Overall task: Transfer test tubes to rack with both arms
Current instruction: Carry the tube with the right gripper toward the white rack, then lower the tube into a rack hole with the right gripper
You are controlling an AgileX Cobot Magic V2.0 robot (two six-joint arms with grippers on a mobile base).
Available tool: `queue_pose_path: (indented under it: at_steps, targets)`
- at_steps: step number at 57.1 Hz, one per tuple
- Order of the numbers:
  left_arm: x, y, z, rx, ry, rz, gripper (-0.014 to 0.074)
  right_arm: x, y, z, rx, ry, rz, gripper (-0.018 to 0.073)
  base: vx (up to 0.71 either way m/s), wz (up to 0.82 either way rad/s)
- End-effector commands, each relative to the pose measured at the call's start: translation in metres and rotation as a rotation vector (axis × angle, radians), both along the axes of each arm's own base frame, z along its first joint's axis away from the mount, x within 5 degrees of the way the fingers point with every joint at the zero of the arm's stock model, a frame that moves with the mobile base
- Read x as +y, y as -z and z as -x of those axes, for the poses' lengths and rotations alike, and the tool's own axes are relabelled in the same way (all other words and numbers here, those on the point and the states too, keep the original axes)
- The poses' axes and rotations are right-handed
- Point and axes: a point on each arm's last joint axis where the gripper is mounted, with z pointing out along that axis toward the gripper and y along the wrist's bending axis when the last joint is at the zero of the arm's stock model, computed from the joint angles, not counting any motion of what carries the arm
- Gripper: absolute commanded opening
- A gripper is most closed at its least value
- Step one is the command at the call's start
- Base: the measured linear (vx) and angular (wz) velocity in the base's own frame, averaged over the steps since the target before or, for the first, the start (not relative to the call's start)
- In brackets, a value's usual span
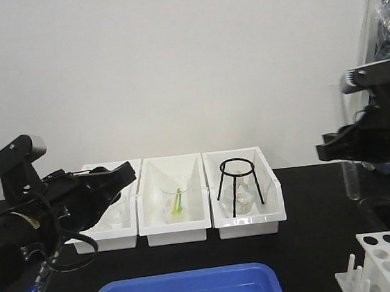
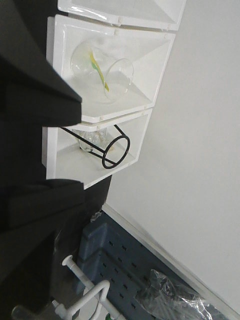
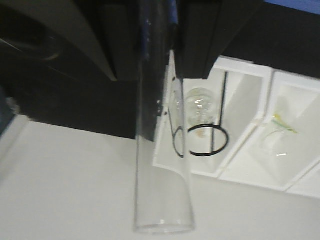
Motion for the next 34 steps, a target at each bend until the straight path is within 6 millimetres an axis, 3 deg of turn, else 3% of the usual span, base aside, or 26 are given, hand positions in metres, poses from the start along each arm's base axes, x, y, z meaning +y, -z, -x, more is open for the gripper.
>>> queue_pose_path:
  at_steps: [1,14,24,34]
  targets:
    - [0.005,-0.031,0.003,-0.138,-0.019,0.064,0.0397,-0.016,-0.015,0.029,-0.196,0.101,0.021,-0.0009,0.00,0.00]
    - [0.005,-0.031,0.003,-0.137,-0.019,0.063,0.0397,-0.026,0.032,0.071,-0.288,0.220,0.045,-0.0008,0.00,0.00]
    - [0.005,-0.030,0.003,-0.133,-0.018,0.061,0.0396,-0.030,0.054,0.078,-0.300,0.258,0.049,-0.0007,0.00,0.00]
    - [0.005,-0.030,0.003,-0.132,-0.018,0.060,0.0396,-0.028,0.062,0.083,-0.353,0.257,-0.016,-0.0007,0.00,0.00]
